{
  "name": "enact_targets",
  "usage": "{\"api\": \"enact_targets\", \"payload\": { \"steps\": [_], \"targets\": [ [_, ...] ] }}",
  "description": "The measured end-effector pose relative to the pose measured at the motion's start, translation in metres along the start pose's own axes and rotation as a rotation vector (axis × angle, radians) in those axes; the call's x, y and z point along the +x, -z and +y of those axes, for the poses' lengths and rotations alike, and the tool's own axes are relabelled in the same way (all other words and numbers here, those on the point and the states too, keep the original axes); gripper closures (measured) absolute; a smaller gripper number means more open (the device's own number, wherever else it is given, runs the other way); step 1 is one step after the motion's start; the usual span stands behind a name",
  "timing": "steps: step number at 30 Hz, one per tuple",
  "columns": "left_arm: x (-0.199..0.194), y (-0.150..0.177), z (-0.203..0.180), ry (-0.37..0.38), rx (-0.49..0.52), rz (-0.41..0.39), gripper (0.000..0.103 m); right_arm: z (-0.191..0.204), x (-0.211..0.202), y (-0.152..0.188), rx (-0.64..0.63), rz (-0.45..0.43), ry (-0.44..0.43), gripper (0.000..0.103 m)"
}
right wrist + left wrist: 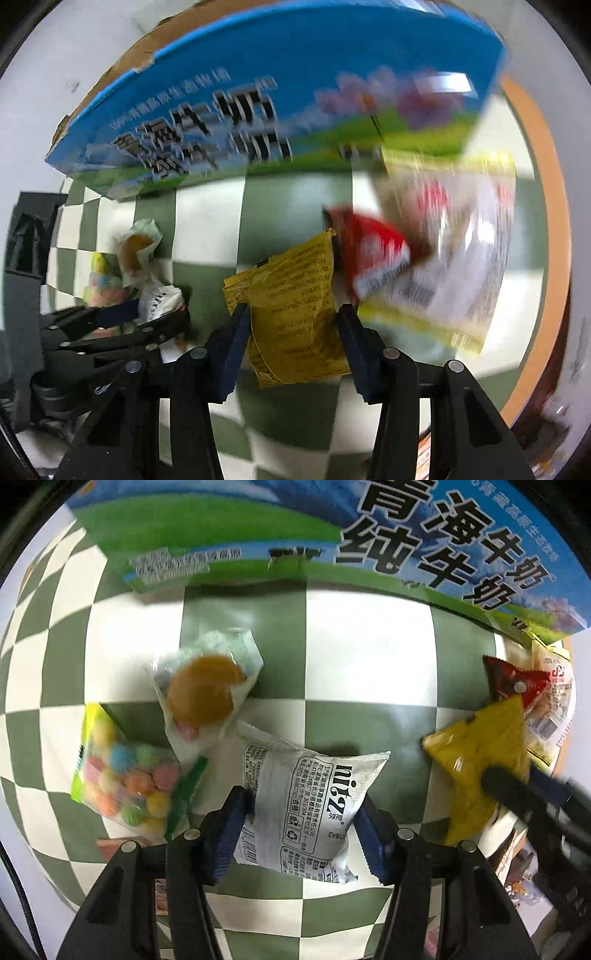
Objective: Organize snacks
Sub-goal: 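Grasp the white printed bag with the left tool while the right tool grasps the yellow packet, then release the white bag with the left tool while the right tool releases the yellow packet into the box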
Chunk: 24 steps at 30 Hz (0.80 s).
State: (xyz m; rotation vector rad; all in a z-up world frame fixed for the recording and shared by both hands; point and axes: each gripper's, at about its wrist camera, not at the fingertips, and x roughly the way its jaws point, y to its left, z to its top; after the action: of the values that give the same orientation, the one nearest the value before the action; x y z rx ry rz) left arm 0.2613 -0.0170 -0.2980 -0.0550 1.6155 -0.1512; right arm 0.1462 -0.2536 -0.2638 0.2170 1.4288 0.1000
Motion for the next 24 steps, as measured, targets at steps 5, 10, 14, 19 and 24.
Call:
{"api": "enact_targets", "payload": {
  "steps": [5, 10, 14, 19, 24],
  "targets": [
    [0.012, -0.003, 0.005, 0.023, -0.007, 0.017, 0.041, -0.008, 0.009, 0.022, 0.072, 0.059, -0.075, 0.034],
    [0.02, -0.009, 0.006, 0.056, -0.028, 0.039, 0.041, 0.021, 0.004, 0.026, -0.079, 0.035, -0.002, 0.025],
    [0.019, -0.003, 0.013, 0.053, -0.03, 0.033, 0.043, 0.044, 0.01, 0.029, -0.237, 0.044, 0.097, 0.025],
    [0.02, 0.005, 0.031, 0.06, -0.041, 0.012, 0.052, 0.042, 0.022, 0.031, -0.173, 0.023, 0.109, 0.046],
    [0.005, 0.011, 0.03, 0.08, -0.048, 0.005, 0.053, 0.032, 0.01, 0.034, -0.083, -0.007, 0.045, 0.051]
  ]
}}
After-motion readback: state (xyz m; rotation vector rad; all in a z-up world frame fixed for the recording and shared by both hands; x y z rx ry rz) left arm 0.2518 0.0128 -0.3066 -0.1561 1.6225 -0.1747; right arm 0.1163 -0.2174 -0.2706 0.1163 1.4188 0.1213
